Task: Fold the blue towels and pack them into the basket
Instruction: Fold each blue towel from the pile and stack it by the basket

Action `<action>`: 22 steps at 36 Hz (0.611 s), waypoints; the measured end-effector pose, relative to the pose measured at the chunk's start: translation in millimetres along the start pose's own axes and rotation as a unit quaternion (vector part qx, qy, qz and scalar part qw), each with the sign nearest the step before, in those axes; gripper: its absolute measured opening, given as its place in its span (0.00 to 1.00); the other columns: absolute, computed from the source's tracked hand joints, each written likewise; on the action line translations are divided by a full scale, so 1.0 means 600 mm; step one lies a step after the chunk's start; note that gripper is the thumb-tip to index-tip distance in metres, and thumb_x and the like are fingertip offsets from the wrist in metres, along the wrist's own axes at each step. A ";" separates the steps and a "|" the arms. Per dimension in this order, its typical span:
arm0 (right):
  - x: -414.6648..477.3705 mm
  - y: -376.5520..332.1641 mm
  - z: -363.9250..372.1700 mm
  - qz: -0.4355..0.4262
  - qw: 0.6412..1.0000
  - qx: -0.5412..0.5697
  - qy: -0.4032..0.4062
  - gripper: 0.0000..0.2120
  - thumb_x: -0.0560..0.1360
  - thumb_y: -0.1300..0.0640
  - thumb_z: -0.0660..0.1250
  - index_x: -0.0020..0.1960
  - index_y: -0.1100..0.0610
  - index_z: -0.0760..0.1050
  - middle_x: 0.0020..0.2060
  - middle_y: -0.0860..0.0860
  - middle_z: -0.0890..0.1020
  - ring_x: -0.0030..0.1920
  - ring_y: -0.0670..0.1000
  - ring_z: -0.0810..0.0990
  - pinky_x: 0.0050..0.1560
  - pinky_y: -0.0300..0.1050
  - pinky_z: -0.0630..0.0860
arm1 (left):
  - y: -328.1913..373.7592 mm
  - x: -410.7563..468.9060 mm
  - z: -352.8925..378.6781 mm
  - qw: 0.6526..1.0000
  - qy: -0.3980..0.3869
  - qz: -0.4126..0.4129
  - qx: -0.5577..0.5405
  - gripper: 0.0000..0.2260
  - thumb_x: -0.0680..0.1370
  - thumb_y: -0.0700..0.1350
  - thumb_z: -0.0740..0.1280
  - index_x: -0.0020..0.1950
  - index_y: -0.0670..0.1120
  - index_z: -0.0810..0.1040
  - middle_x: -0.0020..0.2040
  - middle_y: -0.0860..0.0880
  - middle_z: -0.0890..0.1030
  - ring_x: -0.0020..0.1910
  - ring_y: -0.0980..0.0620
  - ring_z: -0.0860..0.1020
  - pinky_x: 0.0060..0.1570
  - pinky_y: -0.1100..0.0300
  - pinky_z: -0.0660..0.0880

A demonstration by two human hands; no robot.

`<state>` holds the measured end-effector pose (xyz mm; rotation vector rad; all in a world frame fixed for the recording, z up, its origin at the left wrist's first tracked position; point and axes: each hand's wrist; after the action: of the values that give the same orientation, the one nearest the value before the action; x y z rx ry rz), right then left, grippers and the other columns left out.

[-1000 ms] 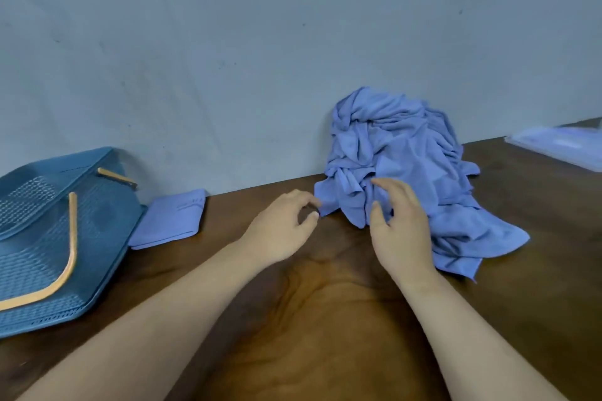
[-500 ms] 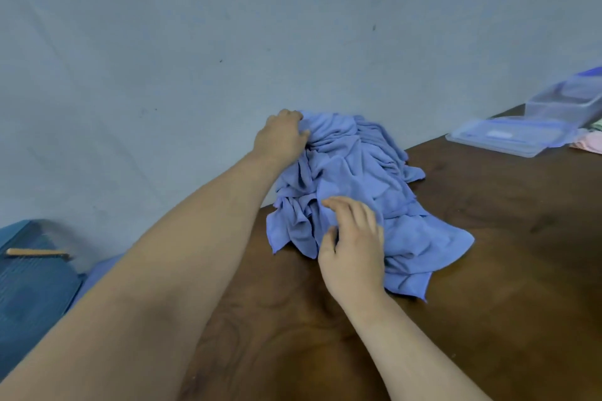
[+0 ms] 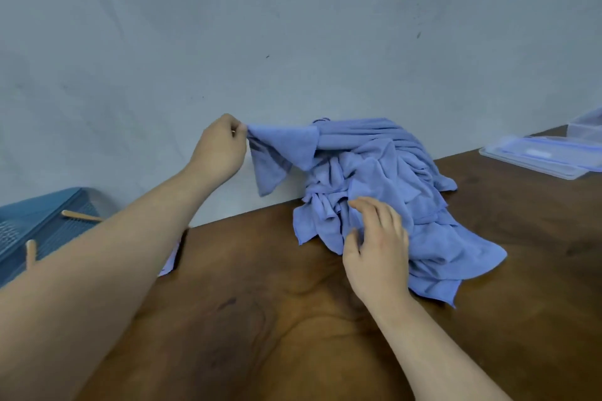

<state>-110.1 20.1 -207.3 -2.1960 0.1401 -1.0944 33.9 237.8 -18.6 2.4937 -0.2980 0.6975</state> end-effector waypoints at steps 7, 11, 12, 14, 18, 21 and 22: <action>-0.009 -0.013 0.001 -0.037 0.999 0.010 -0.027 0.24 0.76 0.61 0.69 0.71 0.50 0.74 0.69 0.46 0.75 0.72 0.51 0.71 0.72 0.53 0.69 | -0.091 -0.171 -0.088 0.989 0.036 -0.075 -0.122 0.11 0.88 0.51 0.56 0.55 0.47 0.75 0.48 0.53 0.79 0.48 0.55 0.79 0.49 0.55 0.75; -0.013 -0.007 0.006 -0.029 0.998 0.026 -0.043 0.24 0.78 0.59 0.69 0.74 0.52 0.71 0.72 0.48 0.73 0.74 0.53 0.70 0.75 0.58 0.70 | -0.160 -0.266 -0.090 0.950 0.052 -0.127 -0.279 0.10 0.84 0.53 0.59 0.48 0.50 0.74 0.45 0.47 0.79 0.46 0.49 0.77 0.51 0.48 0.74; -0.015 -0.009 0.006 -0.026 0.998 0.036 -0.048 0.25 0.79 0.59 0.68 0.75 0.52 0.70 0.73 0.49 0.72 0.75 0.54 0.69 0.75 0.59 0.69 | -0.176 -0.288 -0.089 0.935 0.057 -0.141 -0.319 0.10 0.82 0.54 0.60 0.46 0.52 0.75 0.45 0.45 0.78 0.47 0.49 0.76 0.51 0.48 0.72; -0.019 -0.014 0.005 -0.019 0.997 0.059 -0.050 0.27 0.80 0.58 0.68 0.78 0.53 0.67 0.76 0.51 0.70 0.77 0.55 0.67 0.76 0.62 0.69 | -0.207 -0.320 -0.084 0.911 0.060 -0.173 -0.369 0.09 0.80 0.55 0.62 0.44 0.54 0.76 0.47 0.38 0.78 0.49 0.46 0.75 0.52 0.46 0.69; -0.025 -0.032 -0.005 -0.059 0.995 -0.069 -0.030 0.38 0.77 0.52 0.74 0.83 0.48 0.61 0.83 0.52 0.59 0.82 0.60 0.60 0.74 0.66 0.67 | -0.242 -0.355 -0.081 0.887 0.114 -0.229 -0.383 0.11 0.82 0.47 0.61 0.40 0.53 0.75 0.40 0.48 0.77 0.46 0.49 0.73 0.47 0.50 0.68; -0.021 -0.031 -0.002 -0.109 0.973 -0.200 -0.045 0.38 0.75 0.48 0.75 0.82 0.44 0.64 0.84 0.52 0.59 0.84 0.61 0.53 0.77 0.68 0.58 | -0.239 -0.360 -0.075 0.885 0.129 -0.247 -0.373 0.15 0.86 0.43 0.58 0.40 0.51 0.72 0.35 0.56 0.75 0.41 0.55 0.73 0.46 0.53 0.69; -0.022 -0.026 0.005 -0.126 0.966 -0.220 -0.058 0.32 0.76 0.46 0.75 0.79 0.44 0.70 0.82 0.52 0.64 0.84 0.61 0.55 0.78 0.69 0.55 | -0.233 -0.360 -0.075 0.887 0.127 -0.248 -0.368 0.15 0.87 0.43 0.58 0.40 0.50 0.71 0.34 0.58 0.74 0.39 0.57 0.73 0.46 0.55 0.69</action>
<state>-119.3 38.8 -207.8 -2.7300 0.0564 -1.1510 -119.1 393.4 -161.5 1.6256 0.1587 0.5451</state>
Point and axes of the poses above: each hand's wrist, its own x-axis towards the middle knuckle, its own z-axis out of the palm, y = z × x
